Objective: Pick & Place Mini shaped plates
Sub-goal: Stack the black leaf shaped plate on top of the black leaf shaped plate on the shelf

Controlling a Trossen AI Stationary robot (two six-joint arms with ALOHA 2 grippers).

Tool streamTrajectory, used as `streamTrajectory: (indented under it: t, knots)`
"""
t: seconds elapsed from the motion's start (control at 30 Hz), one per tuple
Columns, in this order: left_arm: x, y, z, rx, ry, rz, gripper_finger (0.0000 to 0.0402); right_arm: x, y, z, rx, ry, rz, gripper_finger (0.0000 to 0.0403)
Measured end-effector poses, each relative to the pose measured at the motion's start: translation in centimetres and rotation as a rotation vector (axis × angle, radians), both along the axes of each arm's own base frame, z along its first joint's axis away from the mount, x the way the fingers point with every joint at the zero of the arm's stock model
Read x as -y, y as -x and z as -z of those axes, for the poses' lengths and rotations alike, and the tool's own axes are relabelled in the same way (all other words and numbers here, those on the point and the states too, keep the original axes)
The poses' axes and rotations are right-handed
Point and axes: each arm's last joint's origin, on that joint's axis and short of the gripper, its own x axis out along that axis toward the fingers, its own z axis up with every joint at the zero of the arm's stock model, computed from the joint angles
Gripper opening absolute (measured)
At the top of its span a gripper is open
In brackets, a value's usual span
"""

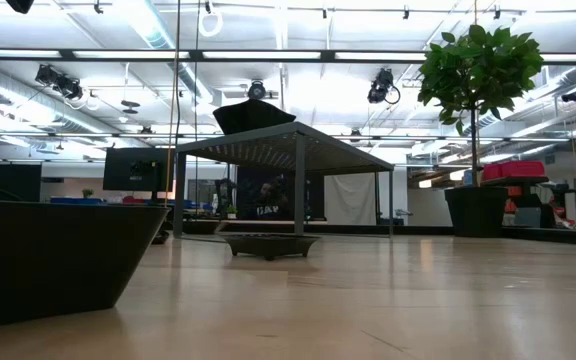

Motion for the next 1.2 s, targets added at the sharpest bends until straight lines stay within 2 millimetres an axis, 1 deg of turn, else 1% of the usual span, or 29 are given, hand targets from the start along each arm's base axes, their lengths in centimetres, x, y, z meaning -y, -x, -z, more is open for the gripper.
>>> streamTrajectory:
  t: [0.1,0.17,0.33,0.43,0.53,0.73,0.83,1.0,1.2]
  knots:
    - [0.0,0.0,0.0,0.000,0.000,0.000,0.0005,-1.0,-0.3,-1.5,0.112,0.006,-0.089,0.0109]
    - [0.0,0.0,0.0,0.000,0.000,0.000,0.0005,-1.5,-0.1,-2.1,0.143,0.000,-0.137,0.0109]
    - [0.0,0.0,0.0,0.000,0.000,0.000,0.0005,-2.3,1.3,-2.1,0.049,-0.062,-0.107,0.0109]
    - [0.0,0.0,0.0,0.000,-0.001,0.000,0.0005,-2.3,2.2,-1.9,-0.034,-0.043,-0.098,0.0109]
    - [0.0,0.0,0.0,0.000,-0.001,0.000,0.0005,-2.0,2.8,-1.8,-0.074,-0.003,-0.103,0.0109]
    - [0.0,0.0,0.0,0.000,0.000,0.000,0.0005,-1.5,3.2,-0.9,-0.116,0.023,-0.103,0.0119]
    - [0.0,0.0,0.0,0.000,0.000,0.000,0.0005,-1.2,3.5,0.0,-0.158,0.040,-0.103,0.0132]
    - [0.0,0.0,0.0,0.000,0.000,0.000,0.0005,-0.9,3.6,1.2,-0.177,0.070,-0.101,0.0161]
    - [0.0,0.0,0.0,0.000,0.000,0.000,0.0005,-0.4,3.9,1.8,-0.194,0.100,-0.098,0.0185]
